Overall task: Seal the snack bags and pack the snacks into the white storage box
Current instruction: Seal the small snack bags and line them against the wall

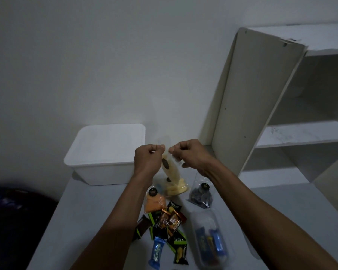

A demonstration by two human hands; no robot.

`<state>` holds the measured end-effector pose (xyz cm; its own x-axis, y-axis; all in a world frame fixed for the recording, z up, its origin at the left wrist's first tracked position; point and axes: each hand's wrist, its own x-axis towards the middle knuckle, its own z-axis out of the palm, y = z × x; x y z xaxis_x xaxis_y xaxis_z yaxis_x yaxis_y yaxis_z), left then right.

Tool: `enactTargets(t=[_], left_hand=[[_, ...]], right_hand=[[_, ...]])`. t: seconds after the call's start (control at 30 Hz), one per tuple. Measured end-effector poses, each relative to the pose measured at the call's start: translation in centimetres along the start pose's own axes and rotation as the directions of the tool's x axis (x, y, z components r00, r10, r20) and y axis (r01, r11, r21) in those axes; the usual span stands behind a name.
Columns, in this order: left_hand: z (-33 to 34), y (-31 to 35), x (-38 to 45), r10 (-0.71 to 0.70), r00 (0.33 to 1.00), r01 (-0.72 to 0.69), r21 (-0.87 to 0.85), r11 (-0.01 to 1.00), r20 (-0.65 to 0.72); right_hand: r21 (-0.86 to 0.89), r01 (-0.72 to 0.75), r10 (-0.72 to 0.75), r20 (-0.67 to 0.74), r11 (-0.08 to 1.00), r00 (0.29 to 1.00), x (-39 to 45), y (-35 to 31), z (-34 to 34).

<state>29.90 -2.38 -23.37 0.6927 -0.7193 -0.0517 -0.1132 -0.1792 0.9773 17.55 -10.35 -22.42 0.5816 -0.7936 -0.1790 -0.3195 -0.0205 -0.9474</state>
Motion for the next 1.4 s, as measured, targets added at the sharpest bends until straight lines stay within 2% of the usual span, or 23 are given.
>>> enactTargets(t=[0.2,0.33,0.5,0.67,0.8,0.9,1.0,1.07,1.13,1.2,1.3,1.4], left_hand=[[0.1,0.1,-0.2,0.013,1.0,-0.014,0.015,1.0,0.028],[-0.2,0.0,-0.2,0.003,0.999,-0.002,-0.013,1.0,0.038],[-0.1,-0.3,-0.6,0.01,0.993,-0.011,0.01,1.0,0.12],[-0.2,-0.7,-0.6,-0.019,0.994,0.019,0.002,1.0,0.112],[-0.1,-0.9,-0.8,-0.006,0.997,0.004,0.026,1.0,0.074],[-0.8,-1.4,-0.8,0.066,0.997,-0.066,0.0,0.998,0.033],[-1.9,-2.9,0.2,0.112,0.979,-0.13,0.092,0.987,0.172],[-2.2,-3.6,0.2,0.131,0.956,-0.15,0.052,0.987,0.261],[-2.0,-4.3,-0.3,0.151,0.951,-0.161,0.015,0.987,0.268],[-1.7,-5.1,-1.0,0.125,0.963,-0.124,-0.021,0.992,0.239],[-1.0,-6.9,-1.9,0.003,0.979,0.02,-0.111,0.994,0.206],[-0.1,-8.3,-2.2,-0.127,0.965,0.172,-0.19,0.967,0.23]], right_hand=[[0.049,-0.05,0.051,-0.019,0.998,0.999,-0.1,0.4,0.4],[-0.032,-0.029,0.03,0.032,0.999,0.999,-0.3,0.4,0.0],[0.003,0.024,-0.024,-0.033,1.0,0.999,-0.3,0.8,0.7],[0.042,0.014,-0.01,-0.093,0.999,0.996,-0.4,1.5,1.4],[-0.049,0.068,-0.076,-0.172,0.996,0.982,-0.3,2.1,2.0],[-0.176,0.125,-0.142,-0.09,0.976,0.986,-0.5,1.8,0.8],[-0.291,0.181,-0.172,0.057,0.939,0.983,-1.1,1.5,-1.0],[-0.34,0.194,-0.161,0.122,0.92,0.979,-1.5,1.7,-1.9],[-0.363,0.201,-0.156,0.15,0.91,0.976,-1.9,2.2,-2.4],[-0.322,0.183,-0.144,0.143,0.929,0.979,-2.6,3.2,-2.8],[-0.226,0.117,-0.095,0.106,0.967,0.99,-4.0,5.9,-3.1],[-0.188,0.111,-0.113,-0.001,0.976,0.994,-4.1,9.1,-3.1]])
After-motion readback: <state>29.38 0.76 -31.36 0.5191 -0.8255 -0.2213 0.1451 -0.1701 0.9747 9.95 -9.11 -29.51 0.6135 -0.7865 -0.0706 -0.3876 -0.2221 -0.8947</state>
